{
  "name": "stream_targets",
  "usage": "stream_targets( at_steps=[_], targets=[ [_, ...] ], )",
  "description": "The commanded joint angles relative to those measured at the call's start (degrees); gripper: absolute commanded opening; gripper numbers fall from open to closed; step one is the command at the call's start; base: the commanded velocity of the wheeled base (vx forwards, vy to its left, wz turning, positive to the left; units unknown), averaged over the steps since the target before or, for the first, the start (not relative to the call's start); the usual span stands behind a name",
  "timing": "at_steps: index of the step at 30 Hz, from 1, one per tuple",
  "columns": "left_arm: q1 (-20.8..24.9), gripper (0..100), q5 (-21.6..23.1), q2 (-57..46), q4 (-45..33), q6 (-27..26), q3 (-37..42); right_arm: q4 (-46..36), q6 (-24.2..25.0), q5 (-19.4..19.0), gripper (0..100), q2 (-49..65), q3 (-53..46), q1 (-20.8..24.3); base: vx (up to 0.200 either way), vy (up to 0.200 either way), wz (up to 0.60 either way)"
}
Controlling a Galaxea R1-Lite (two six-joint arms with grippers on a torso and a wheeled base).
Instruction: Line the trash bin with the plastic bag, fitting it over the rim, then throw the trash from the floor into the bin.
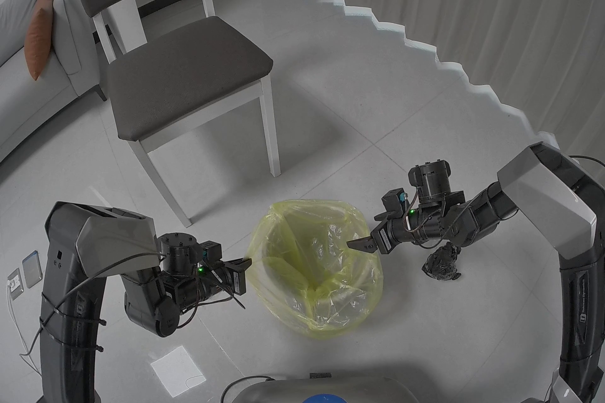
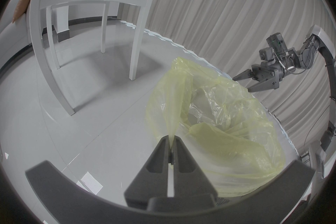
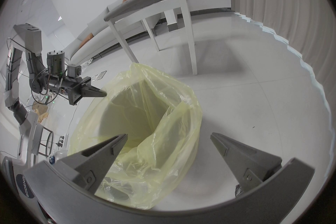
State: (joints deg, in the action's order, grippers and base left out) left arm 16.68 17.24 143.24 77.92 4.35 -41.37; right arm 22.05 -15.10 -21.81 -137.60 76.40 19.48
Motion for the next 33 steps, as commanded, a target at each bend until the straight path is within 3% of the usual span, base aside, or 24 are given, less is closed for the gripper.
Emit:
stream_targets(
  at_steps=[1, 33],
  targets=[
    [0.1, 0, 0.0, 0.1, 0.0, 0.0, 0.1, -0.1, -0.3, 0.0, 0, -0.9, -0.4, 0.0, 0.0, 0.0, 0.0],
    [-0.7, 0, 0.7, 2.7, 5.0, -0.2, 5.3, 0.0, -1.5, 0.1, 0, -3.6, -2.5, -3.5, 0.0, 0.0, 0.0]
  ],
)
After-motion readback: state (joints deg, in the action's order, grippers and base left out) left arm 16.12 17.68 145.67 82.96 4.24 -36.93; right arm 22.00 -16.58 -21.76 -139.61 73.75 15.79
